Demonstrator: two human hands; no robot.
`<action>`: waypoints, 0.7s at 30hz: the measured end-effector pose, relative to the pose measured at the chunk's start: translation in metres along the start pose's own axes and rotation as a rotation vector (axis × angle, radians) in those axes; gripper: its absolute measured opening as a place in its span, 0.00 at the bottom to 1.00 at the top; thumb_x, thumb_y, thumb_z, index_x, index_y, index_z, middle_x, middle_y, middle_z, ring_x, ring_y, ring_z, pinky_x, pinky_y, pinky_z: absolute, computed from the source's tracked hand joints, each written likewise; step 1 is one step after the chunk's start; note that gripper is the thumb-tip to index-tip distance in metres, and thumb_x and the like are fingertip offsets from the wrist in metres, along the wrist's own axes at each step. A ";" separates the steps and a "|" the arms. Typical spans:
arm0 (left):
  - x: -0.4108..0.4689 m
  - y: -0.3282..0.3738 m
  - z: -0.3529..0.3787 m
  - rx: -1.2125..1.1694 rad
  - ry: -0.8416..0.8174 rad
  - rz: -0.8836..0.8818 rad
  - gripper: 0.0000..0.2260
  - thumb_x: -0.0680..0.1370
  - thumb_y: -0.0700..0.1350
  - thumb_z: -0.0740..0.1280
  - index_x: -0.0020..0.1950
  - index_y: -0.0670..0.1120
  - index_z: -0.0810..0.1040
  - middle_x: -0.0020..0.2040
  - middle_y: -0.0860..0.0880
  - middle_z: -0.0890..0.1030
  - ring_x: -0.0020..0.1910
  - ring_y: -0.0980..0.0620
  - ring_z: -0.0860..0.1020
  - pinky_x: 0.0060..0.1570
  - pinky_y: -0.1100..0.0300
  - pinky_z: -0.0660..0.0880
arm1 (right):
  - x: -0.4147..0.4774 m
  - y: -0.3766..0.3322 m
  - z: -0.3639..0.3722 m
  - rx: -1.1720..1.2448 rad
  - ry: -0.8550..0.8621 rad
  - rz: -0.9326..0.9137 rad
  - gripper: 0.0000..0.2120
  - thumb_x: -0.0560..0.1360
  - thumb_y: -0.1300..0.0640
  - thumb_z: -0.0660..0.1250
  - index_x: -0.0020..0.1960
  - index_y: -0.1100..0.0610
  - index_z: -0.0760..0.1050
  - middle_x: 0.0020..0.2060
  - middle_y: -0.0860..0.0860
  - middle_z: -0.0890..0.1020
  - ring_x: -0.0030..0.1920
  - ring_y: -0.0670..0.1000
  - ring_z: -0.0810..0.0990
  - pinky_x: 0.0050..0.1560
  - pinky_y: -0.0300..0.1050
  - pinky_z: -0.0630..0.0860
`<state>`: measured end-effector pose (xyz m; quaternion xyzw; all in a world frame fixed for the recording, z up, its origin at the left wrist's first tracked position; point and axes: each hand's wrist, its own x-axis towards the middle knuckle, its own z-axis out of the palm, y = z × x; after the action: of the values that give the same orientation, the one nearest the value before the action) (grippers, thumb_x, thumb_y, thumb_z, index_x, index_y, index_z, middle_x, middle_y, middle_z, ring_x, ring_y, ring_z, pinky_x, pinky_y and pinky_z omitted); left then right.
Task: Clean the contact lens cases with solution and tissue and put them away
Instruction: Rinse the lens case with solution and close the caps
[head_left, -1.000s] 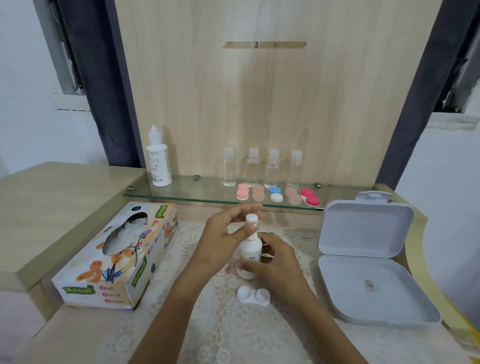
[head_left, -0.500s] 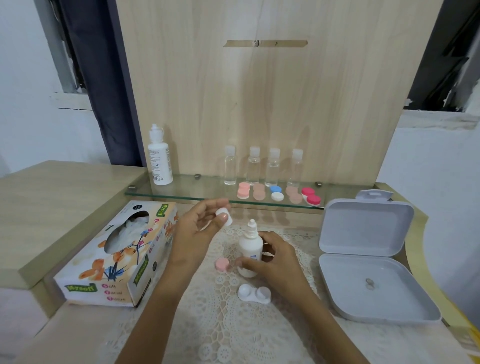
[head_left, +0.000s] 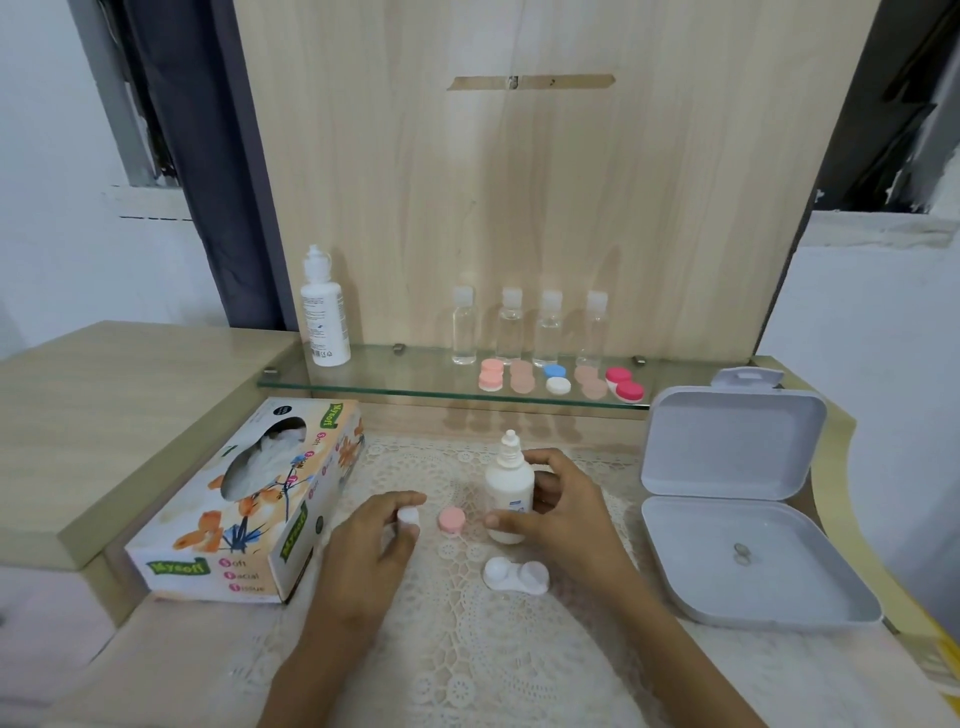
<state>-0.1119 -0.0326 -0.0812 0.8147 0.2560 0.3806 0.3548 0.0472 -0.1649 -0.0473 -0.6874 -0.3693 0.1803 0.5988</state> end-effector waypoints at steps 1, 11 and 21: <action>-0.001 -0.001 0.000 0.005 0.001 0.009 0.16 0.76 0.36 0.66 0.54 0.58 0.76 0.54 0.60 0.78 0.55 0.66 0.74 0.56 0.68 0.70 | -0.001 -0.002 -0.002 0.014 0.028 0.001 0.27 0.56 0.58 0.83 0.52 0.51 0.76 0.45 0.49 0.85 0.47 0.48 0.83 0.51 0.53 0.80; -0.002 0.003 -0.003 0.129 0.005 0.246 0.12 0.72 0.53 0.62 0.53 0.57 0.79 0.61 0.62 0.72 0.64 0.63 0.66 0.61 0.72 0.58 | -0.037 -0.020 -0.046 -0.287 0.144 -0.182 0.21 0.58 0.59 0.82 0.47 0.48 0.78 0.41 0.38 0.83 0.45 0.38 0.79 0.44 0.28 0.73; -0.003 -0.001 -0.001 0.140 -0.040 0.287 0.10 0.71 0.54 0.64 0.51 0.57 0.79 0.60 0.60 0.73 0.65 0.57 0.68 0.62 0.49 0.67 | -0.038 -0.004 -0.069 -0.712 0.066 -0.270 0.24 0.58 0.63 0.79 0.49 0.47 0.76 0.43 0.38 0.80 0.44 0.42 0.77 0.41 0.28 0.67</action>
<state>-0.1145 -0.0342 -0.0827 0.8730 0.1557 0.3924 0.2443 0.0689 -0.2401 -0.0360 -0.8030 -0.4764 -0.0621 0.3527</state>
